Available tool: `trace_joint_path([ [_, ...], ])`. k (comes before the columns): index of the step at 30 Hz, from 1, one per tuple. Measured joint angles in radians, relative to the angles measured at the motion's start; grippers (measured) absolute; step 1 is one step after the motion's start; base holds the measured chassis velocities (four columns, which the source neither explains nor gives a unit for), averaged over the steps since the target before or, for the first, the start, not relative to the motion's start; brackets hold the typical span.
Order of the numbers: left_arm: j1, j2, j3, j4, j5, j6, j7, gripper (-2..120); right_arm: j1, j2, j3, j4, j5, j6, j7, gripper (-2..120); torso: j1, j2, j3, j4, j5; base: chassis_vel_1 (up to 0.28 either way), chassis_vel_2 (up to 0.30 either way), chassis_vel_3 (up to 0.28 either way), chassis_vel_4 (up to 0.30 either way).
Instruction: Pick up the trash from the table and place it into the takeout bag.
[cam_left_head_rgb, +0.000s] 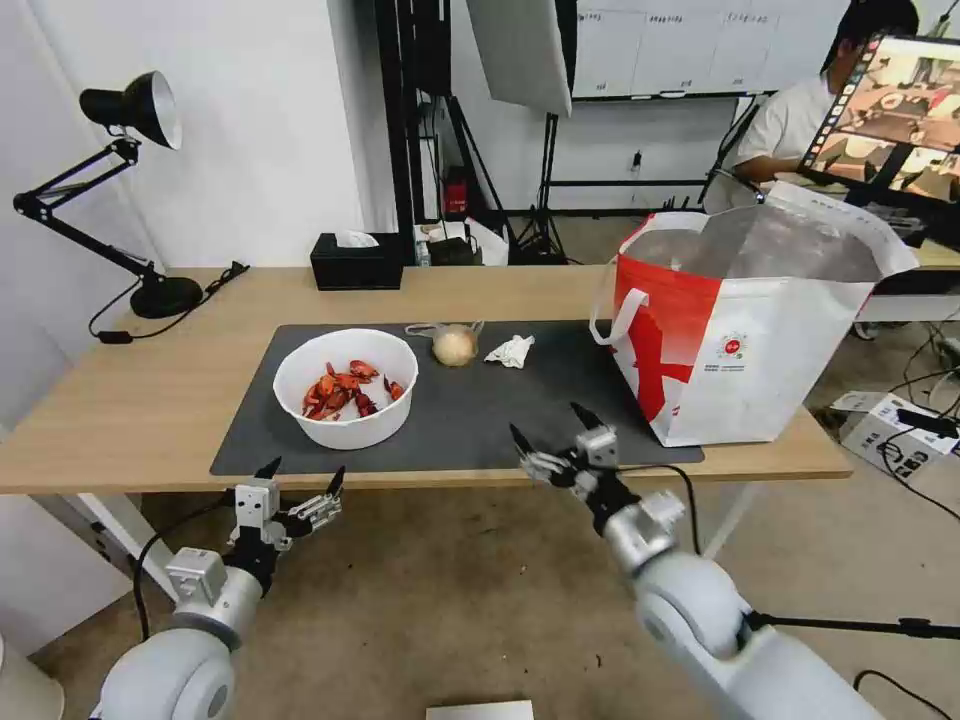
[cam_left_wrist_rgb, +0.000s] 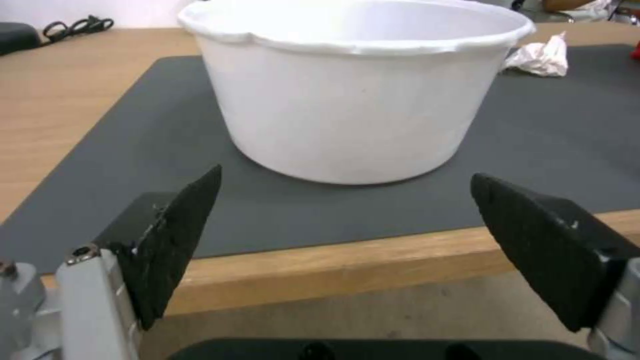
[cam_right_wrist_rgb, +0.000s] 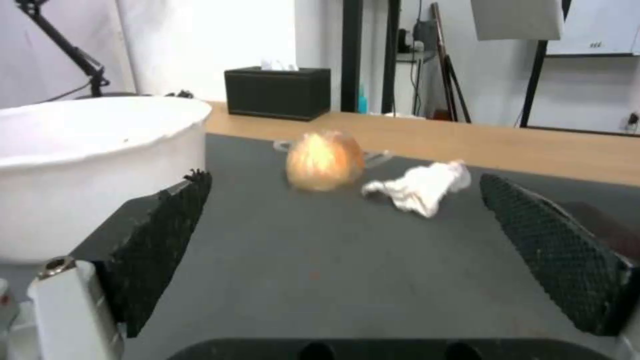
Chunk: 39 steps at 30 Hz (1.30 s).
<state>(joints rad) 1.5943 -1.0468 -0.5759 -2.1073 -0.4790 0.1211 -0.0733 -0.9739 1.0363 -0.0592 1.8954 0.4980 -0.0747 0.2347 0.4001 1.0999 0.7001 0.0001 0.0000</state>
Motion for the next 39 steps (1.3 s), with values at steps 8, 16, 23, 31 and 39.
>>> trace_joint_path([
  [8, -0.001, 0.006, -0.006, 0.004, -0.004, 0.0, -0.001, 100, 0.202, 0.036, -0.108, -0.108, 0.116, -0.128, 0.134, 100, 0.0, 0.0, 0.0, -0.0001, -0.0001, 0.0, 0.0, 0.0, 0.0],
  [16, 0.001, -0.012, -0.002, 0.011, -0.004, -0.001, 0.008, 100, 0.442, 0.149, -0.187, -0.318, 0.232, -0.24, 0.355, 100, 0.0, 0.0, 0.0, 0.0, -0.0001, 0.0, 0.0, 0.0, 0.0],
  [23, 0.007, -0.021, -0.005, 0.011, -0.007, -0.001, 0.023, 100, 0.613, 0.294, -0.249, -0.62, 0.284, -0.291, 0.467, 100, 0.0, 0.0, 0.0, 0.0002, -0.0001, 0.0, 0.0, 0.0, 0.0],
  [31, -0.008, 0.0, -0.008, 0.018, -0.03, 0.003, 0.03, 100, 0.673, 0.402, -0.25, -0.811, 0.251, -0.29, 0.435, 100, 0.0, 0.0, 0.0, 0.0, -0.0001, 0.0, 0.0, 0.0, 0.0],
  [39, -0.006, -0.005, -0.008, 0.022, -0.03, 0.002, 0.033, 100, 0.702, 0.45, -0.227, -0.905, 0.232, -0.289, 0.412, 100, 0.0, 0.0, 0.0, 0.0, 0.0, 0.0, 0.0, 0.0, 0.0],
])
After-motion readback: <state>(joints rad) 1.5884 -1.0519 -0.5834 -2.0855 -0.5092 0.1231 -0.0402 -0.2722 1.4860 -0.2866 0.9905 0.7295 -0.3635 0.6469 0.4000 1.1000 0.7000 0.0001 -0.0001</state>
